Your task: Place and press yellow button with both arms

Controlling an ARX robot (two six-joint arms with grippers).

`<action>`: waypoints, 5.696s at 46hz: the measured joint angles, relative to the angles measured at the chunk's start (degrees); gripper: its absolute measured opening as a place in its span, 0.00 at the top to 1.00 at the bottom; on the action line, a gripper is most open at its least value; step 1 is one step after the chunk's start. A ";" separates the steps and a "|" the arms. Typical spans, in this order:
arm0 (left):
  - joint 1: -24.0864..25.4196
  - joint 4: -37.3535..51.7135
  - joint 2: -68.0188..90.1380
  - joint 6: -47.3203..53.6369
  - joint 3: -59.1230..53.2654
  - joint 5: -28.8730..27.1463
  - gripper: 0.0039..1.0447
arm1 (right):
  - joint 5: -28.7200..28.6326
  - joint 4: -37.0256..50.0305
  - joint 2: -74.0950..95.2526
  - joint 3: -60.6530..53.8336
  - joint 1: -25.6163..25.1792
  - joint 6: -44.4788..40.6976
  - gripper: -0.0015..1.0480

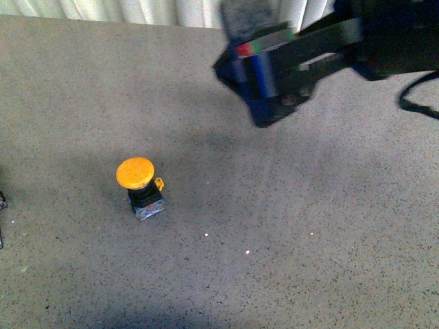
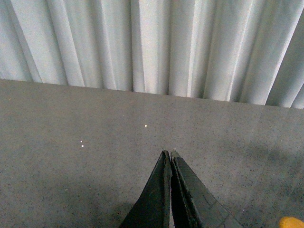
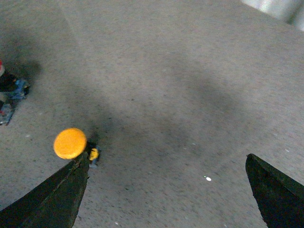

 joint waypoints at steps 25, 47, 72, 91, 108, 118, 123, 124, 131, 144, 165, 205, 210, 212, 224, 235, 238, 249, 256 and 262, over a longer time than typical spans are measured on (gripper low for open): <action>0.00 -12.04 -12.26 0.00 0.00 0.02 0.99 | -3.61 -3.80 19.06 12.55 9.14 4.26 0.70; 0.02 -25.29 -24.44 0.04 0.00 0.00 0.99 | -6.25 -5.77 23.63 15.50 10.23 6.67 0.99; 0.00 -25.27 -24.50 0.04 0.00 0.02 0.99 | -7.08 -8.76 26.53 17.64 10.27 8.11 0.99; 0.00 -25.27 -24.50 0.04 0.00 0.02 0.99 | -6.62 -10.69 27.87 18.99 10.25 7.23 0.99; 0.00 -25.27 -24.50 0.02 0.00 0.00 0.99 | -7.63 -8.26 22.56 16.90 8.59 9.70 0.99; 0.00 -25.27 -24.50 0.02 0.00 0.00 0.99 | -7.65 -4.85 11.02 13.25 3.82 11.02 0.99; 0.00 -25.27 -24.50 0.04 0.00 0.02 0.99 | -7.19 -0.87 5.33 7.82 -0.55 13.25 0.91; 0.00 -25.27 -24.50 0.02 0.00 0.00 0.99 | -6.58 0.15 4.07 6.25 -1.90 13.79 0.86; 0.00 -25.27 -24.50 0.04 0.00 0.00 0.99 | -3.04 4.15 -2.29 -2.45 -10.43 16.22 0.57; 0.00 -25.29 -24.50 0.07 0.00 0.00 0.99 | 16.50 43.54 -12.33 -25.75 -13.35 6.56 0.99; 0.00 -25.27 -24.50 0.07 0.00 0.02 0.99 | 8.35 36.63 -32.22 -39.82 -21.35 6.03 0.99; 0.00 -25.27 -24.50 0.07 0.00 0.00 0.99 | 7.96 16.37 -58.73 -44.46 -22.56 6.03 0.99; 0.00 -25.27 -24.50 0.07 0.00 0.00 0.99 | 7.96 13.44 -61.81 -44.48 -22.56 6.03 0.99; 0.00 -25.27 -24.50 0.07 0.00 0.00 0.99 | 7.96 12.46 -62.86 -44.48 -22.56 6.03 0.99; 0.00 -25.27 -24.50 0.07 0.00 0.00 0.99 | 7.96 5.49 -69.99 -44.48 -22.56 6.03 0.99; 0.00 -25.27 -24.50 0.07 0.00 0.00 0.99 | 7.98 1.86 -73.61 -44.48 -22.56 6.03 0.99; 0.00 -25.27 -24.50 0.07 0.00 0.00 0.99 | 7.96 0.81 -74.66 -44.48 -22.56 6.03 0.99; 0.00 -25.29 -24.50 0.07 0.00 0.00 0.99 | 8.04 -10.80 -85.68 -44.46 -22.56 6.01 0.99; 0.00 -25.27 -24.50 0.07 0.00 0.00 0.99 | 8.09 -11.10 -86.23 -44.48 -22.56 6.01 0.99; 0.00 -25.27 -24.50 0.04 0.00 0.00 0.92 | 8.07 -11.15 -86.29 -44.46 -22.56 5.90 0.84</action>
